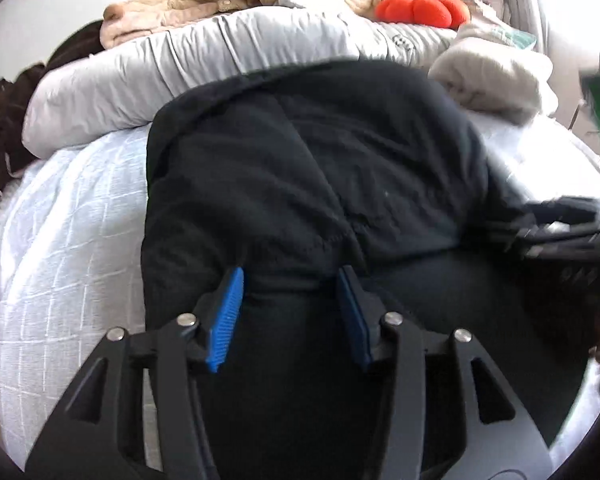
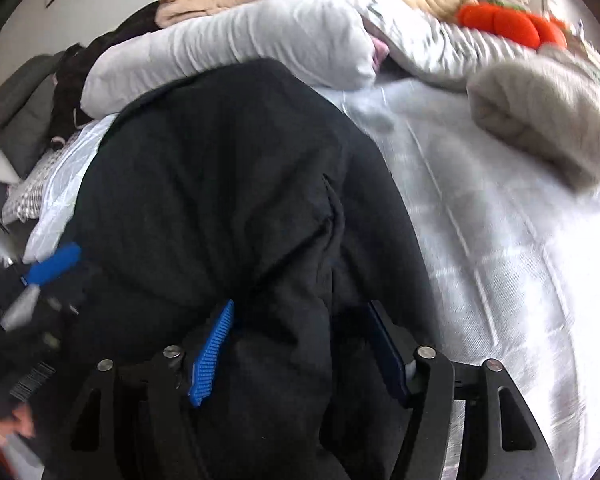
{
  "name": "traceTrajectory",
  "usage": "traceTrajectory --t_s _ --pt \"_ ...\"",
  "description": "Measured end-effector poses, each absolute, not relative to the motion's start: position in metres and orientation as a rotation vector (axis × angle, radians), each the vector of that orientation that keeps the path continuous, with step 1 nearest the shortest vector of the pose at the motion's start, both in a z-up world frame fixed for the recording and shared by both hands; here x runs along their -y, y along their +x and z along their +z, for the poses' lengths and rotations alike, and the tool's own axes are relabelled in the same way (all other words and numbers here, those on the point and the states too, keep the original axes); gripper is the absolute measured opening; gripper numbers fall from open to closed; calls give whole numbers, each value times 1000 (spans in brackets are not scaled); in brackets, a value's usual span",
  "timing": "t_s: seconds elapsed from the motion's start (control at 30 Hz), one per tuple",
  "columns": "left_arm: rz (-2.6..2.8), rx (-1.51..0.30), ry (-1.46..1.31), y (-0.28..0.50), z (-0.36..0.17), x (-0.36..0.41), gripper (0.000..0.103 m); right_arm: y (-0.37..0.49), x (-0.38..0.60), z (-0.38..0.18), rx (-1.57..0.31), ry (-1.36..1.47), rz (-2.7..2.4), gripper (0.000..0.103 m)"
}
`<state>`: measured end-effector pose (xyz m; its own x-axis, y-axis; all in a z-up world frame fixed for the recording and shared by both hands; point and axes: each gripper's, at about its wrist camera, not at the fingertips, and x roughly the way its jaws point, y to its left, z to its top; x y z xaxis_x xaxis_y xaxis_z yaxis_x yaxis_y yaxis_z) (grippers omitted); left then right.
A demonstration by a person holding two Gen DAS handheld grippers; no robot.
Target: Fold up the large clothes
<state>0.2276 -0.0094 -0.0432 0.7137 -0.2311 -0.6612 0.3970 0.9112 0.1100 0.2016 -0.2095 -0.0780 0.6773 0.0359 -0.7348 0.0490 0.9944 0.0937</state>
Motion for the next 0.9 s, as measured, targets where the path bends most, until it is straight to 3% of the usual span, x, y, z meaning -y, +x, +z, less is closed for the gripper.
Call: traceTrajectory --t_s 0.27,0.47,0.6,0.73,0.77,0.83,0.9 --pt "-347 -740 220 216 -14 0 59 187 199 -48 -821 86 -38 74" --pt "-333 -716 222 211 3 -6 60 186 194 -24 -805 60 3 75" --pt "-292 -694 196 237 15 -16 60 208 202 2 -779 109 104 84" --pt "-258 -689 224 266 16 -15 60 260 218 1 -822 224 142 83" --pt "-250 -688 235 271 16 -13 60 273 222 -5 -843 268 156 79" --pt "-229 -679 258 285 16 -9 60 288 230 -19 -879 394 197 20" --pt "-249 -670 214 296 22 -10 60 285 240 -23 -865 512 231 14"
